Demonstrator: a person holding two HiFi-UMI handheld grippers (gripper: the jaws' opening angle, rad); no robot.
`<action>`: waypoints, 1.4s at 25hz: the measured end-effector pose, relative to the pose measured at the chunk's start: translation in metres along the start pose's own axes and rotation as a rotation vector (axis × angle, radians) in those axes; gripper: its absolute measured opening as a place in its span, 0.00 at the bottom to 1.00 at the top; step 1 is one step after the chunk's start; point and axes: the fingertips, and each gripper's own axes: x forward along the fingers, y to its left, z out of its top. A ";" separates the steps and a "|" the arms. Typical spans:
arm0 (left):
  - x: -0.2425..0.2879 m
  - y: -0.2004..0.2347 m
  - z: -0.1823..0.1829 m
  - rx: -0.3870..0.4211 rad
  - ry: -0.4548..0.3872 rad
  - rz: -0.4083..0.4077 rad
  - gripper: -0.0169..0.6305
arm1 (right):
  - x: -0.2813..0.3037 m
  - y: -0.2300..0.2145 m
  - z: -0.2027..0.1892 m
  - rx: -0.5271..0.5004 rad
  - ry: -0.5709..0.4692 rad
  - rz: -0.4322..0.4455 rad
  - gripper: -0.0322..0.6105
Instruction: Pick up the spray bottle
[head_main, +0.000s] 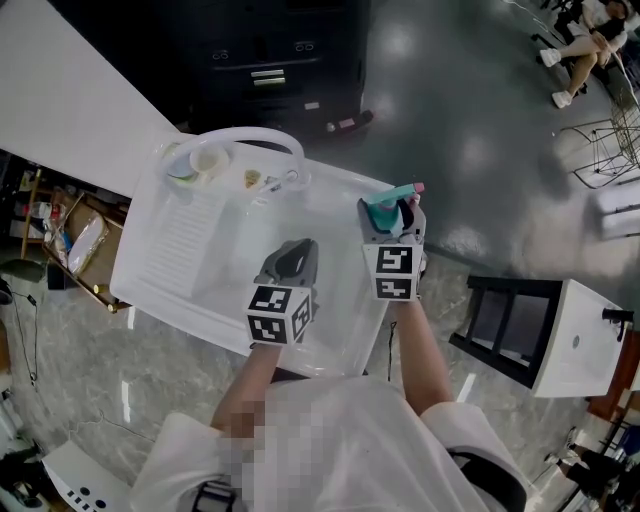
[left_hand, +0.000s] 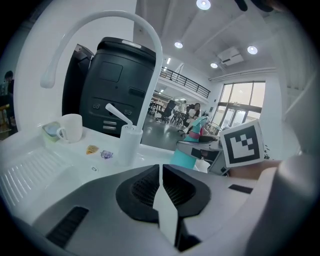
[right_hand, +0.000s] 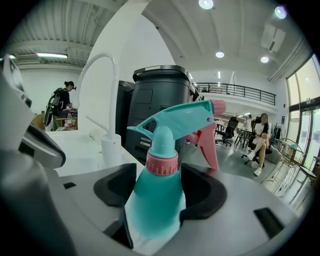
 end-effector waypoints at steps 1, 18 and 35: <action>-0.001 -0.001 0.001 0.002 -0.003 0.000 0.09 | -0.004 0.000 0.001 -0.001 -0.009 -0.001 0.50; -0.044 -0.062 0.039 0.097 -0.132 -0.073 0.09 | -0.107 -0.002 0.035 0.095 -0.102 -0.022 0.50; -0.099 -0.129 0.037 0.131 -0.257 -0.125 0.09 | -0.211 0.024 0.040 0.062 -0.169 -0.023 0.50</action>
